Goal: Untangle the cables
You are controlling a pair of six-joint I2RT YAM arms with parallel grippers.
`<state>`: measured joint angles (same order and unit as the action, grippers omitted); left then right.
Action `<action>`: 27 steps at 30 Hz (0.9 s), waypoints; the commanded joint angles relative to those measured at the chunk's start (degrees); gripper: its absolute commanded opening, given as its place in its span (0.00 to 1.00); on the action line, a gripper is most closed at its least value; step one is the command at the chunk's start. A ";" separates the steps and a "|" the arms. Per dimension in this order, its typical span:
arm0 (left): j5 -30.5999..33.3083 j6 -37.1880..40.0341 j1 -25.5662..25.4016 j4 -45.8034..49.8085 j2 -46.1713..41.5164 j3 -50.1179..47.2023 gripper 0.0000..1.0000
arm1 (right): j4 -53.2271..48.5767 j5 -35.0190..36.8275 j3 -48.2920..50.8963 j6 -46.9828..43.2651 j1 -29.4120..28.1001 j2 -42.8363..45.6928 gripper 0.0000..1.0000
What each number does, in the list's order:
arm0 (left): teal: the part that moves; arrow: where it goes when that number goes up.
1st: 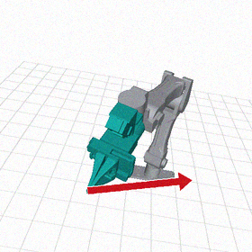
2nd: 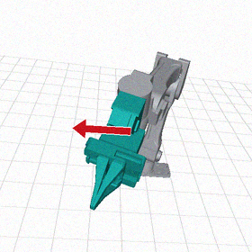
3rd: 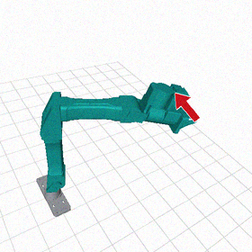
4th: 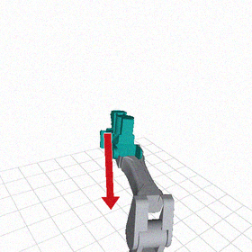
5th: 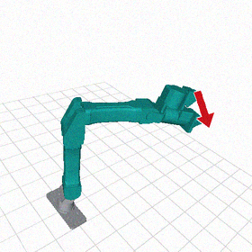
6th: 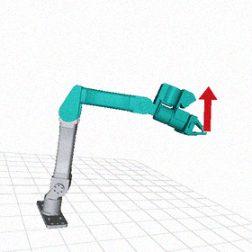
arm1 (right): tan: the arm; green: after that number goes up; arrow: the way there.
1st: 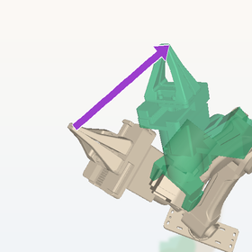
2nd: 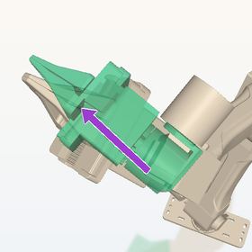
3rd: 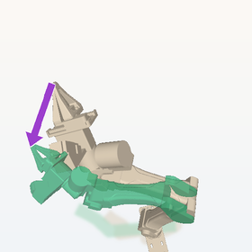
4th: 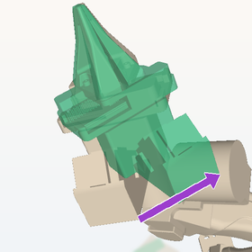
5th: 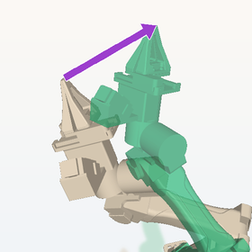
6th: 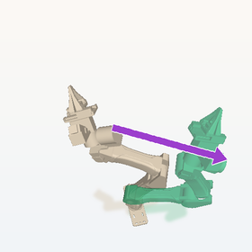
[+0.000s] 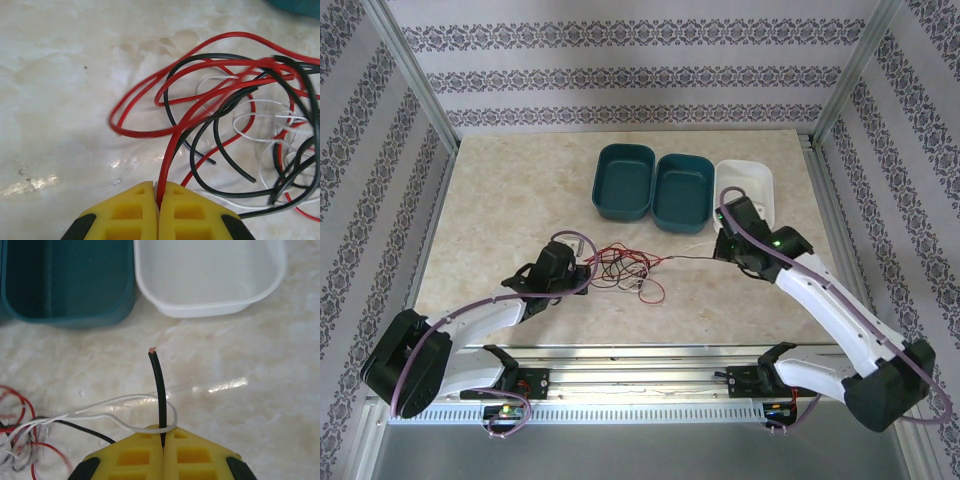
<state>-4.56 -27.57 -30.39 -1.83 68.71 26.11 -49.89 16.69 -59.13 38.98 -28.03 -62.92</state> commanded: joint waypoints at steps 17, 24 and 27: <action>-3.70 -0.05 -0.63 -0.65 1.23 4.62 0.35 | 6.38 -10.06 -2.39 -0.27 -8.48 -6.35 0.00; -3.21 0.14 -0.63 2.51 -3.32 6.96 0.60 | 10.13 -17.28 -1.61 0.49 -9.22 -11.97 0.05; -2.91 0.87 -0.57 3.75 -4.83 7.57 0.67 | 10.14 -18.23 -1.57 0.32 -8.76 -13.68 0.10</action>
<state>-7.27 -27.46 -30.39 -0.45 65.52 31.97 -40.73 1.21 -59.92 38.85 -36.97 -75.40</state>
